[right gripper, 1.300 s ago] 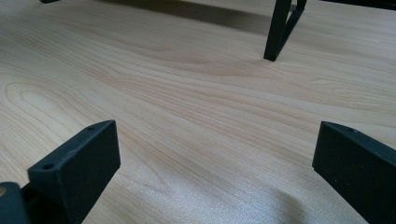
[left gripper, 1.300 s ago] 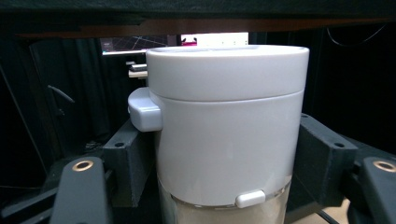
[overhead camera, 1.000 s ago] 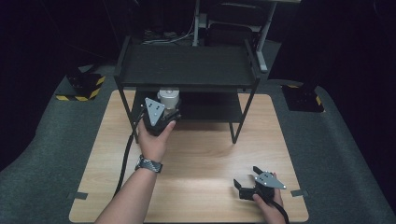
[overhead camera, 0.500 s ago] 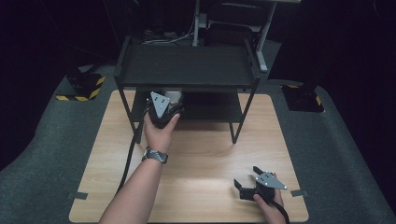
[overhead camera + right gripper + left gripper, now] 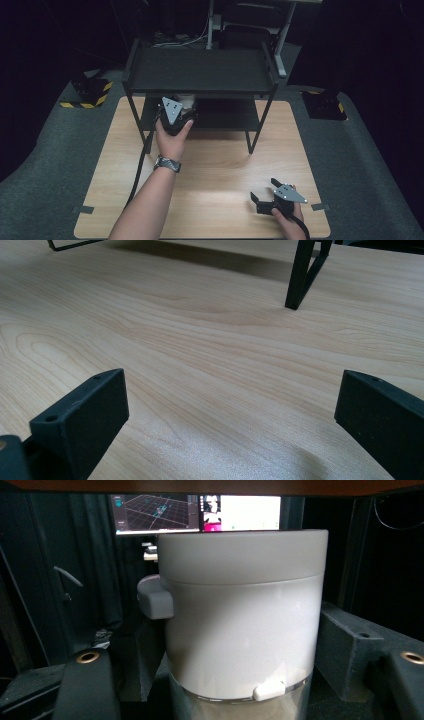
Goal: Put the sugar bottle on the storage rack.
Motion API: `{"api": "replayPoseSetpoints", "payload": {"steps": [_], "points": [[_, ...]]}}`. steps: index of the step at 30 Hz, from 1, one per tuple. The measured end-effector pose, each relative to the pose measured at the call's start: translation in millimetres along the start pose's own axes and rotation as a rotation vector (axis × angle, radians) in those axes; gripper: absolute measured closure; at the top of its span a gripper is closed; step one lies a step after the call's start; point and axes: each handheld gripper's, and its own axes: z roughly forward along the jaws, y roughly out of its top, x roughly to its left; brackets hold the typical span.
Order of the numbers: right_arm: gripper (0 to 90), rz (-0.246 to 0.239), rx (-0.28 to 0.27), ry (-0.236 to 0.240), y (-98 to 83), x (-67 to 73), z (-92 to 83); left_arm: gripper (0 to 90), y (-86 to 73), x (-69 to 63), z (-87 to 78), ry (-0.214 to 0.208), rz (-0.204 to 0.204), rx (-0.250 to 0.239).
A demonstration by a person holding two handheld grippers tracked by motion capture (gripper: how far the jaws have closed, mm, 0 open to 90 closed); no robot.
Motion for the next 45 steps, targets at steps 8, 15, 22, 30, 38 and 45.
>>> {"api": "replayPoseSetpoints", "payload": {"steps": [8,15,22,30,38,45], "points": [[0.5,0.000,0.000,-0.005,0.0,0.8,0.0,28.7,1.4,1.0,-0.4,-0.004,-0.026,0.010],[0.5,0.000,-0.002,-0.003,-0.3,0.3,-0.1,7.0,2.4,4.1,-4.5,-0.024,-0.073,0.008],[0.5,-0.005,0.002,-0.003,0.4,0.8,0.4,0.5,1.4,4.5,-24.9,-0.013,-0.021,-0.008],[0.4,-0.009,0.006,-0.006,1.3,1.7,0.9,0.5,-10.6,11.1,-58.6,-0.048,-0.030,-0.017],[0.4,-0.014,0.008,-0.008,1.8,2.4,1.1,0.5,-31.6,18.1,-89.3,-0.074,-0.041,-0.038],[0.4,-0.017,0.009,-0.009,1.9,2.8,1.2,0.5,-56.2,24.0,-119.2,-0.106,-0.061,-0.045]]}}
